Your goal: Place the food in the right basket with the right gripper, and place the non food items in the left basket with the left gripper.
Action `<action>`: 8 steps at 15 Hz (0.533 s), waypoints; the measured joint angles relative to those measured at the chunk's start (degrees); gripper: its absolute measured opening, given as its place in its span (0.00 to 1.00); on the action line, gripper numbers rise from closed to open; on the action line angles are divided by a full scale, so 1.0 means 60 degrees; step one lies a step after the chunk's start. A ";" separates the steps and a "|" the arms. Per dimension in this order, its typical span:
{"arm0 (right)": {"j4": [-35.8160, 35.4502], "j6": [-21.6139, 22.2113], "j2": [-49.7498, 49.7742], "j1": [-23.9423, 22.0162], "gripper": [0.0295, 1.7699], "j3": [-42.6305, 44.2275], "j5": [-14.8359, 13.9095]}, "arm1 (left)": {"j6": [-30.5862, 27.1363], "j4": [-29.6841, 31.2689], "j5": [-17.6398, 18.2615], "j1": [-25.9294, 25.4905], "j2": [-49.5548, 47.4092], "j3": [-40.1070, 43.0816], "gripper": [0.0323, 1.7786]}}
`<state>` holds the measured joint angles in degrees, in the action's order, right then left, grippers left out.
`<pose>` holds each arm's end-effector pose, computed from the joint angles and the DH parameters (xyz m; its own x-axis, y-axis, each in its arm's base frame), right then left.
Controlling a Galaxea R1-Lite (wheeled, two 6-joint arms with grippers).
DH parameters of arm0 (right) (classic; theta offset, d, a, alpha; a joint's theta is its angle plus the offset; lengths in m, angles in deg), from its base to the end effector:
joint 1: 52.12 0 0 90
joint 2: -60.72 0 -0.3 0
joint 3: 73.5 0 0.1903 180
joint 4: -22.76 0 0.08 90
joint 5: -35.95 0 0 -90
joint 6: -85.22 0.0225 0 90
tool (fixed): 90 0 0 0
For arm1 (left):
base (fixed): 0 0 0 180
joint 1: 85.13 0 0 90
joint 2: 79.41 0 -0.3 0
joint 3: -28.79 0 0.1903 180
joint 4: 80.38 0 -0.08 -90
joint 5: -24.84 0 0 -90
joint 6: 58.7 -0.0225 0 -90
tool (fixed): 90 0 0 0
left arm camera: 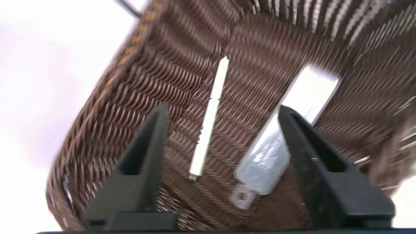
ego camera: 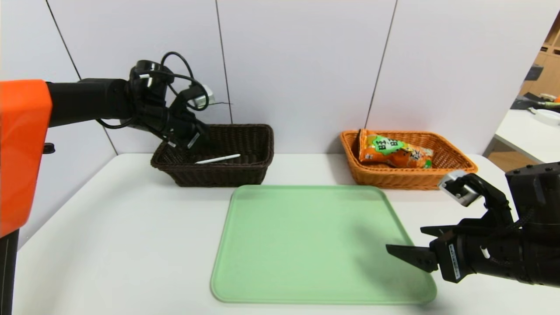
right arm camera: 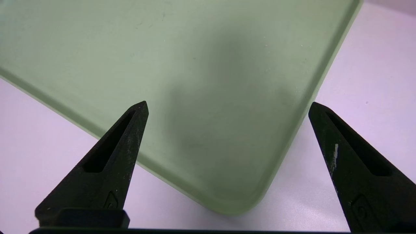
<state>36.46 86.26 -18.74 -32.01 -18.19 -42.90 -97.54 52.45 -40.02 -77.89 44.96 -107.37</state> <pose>0.1857 0.0726 0.1544 0.6610 0.4480 -0.6020 -0.4702 0.8725 0.1330 0.4328 -0.0646 0.2284 0.6787 -0.5145 -0.5241 0.7167 0.6197 0.3197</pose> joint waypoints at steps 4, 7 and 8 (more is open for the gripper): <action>0.0026 -0.0004 0.0368 -0.0026 0.96 0.0128 0.0000 | 0.3438 -0.0280 -0.0410 0.0024 -0.1250 0.0321 0.80; 0.0150 -0.0008 0.0845 -0.0028 0.96 0.0266 0.0000 | 0.4618 -0.0699 -0.1209 0.0024 -0.2343 0.1548 0.85; 0.0175 -0.0012 0.1032 -0.0028 0.96 0.0299 0.0004 | 0.4783 -0.0750 -0.1286 0.0024 -0.2706 0.2095 0.86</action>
<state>37.51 86.18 -12.54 -32.18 -16.40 -42.87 -68.84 47.95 -47.74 -77.75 28.72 -94.80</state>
